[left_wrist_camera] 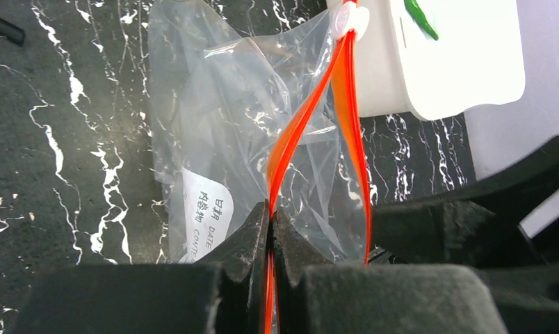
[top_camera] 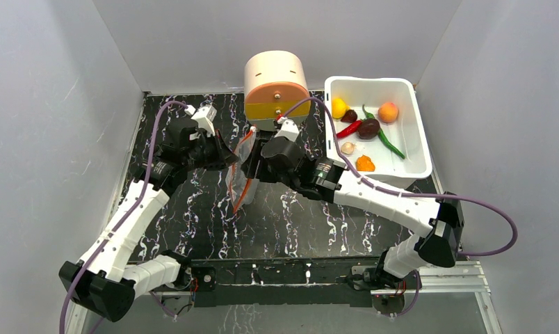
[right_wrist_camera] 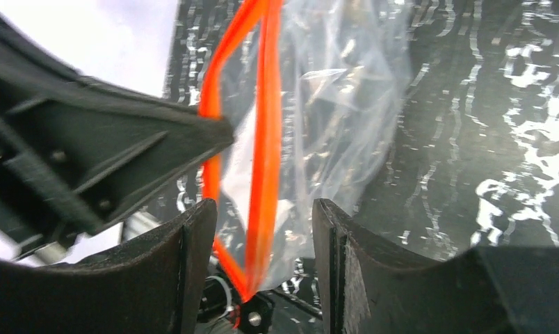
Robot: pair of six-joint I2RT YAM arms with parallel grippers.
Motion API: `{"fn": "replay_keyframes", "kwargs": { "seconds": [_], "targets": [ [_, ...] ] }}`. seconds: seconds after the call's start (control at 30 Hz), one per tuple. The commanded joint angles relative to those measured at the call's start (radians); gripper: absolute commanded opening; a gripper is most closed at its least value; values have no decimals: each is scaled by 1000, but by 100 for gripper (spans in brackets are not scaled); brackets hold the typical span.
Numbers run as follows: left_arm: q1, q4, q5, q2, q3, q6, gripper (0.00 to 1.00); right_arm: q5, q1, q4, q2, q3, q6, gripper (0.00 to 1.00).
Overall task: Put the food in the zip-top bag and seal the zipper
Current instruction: Open the zipper of the food storage bag.
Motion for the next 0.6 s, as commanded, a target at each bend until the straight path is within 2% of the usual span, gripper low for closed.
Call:
{"fn": "replay_keyframes", "kwargs": {
  "seconds": [0.0,0.1,0.27,0.4,0.47,0.53,0.57],
  "targets": [
    [-3,-7,75,-22,39,-19,0,162,0,-71,-7,51,-35,50],
    [-4,-21,67,-48,40,-18,0,238,0,-100,-17,48,-49,45],
    [-3,-42,58,-94,56,0,0,372,-2,-149,-83,25,-67,18],
    [-4,-129,-71,-83,93,52,0,398,-4,-151,-158,-31,-67,0],
    [-3,-148,-88,-71,113,62,0,386,-4,-123,-193,-72,-67,0],
    [-3,-139,-47,-65,126,45,1,360,-3,-74,-227,-116,-66,0],
    [-4,-119,-10,-65,125,21,6,343,-3,-43,-242,-142,-66,0]
  ]
}}
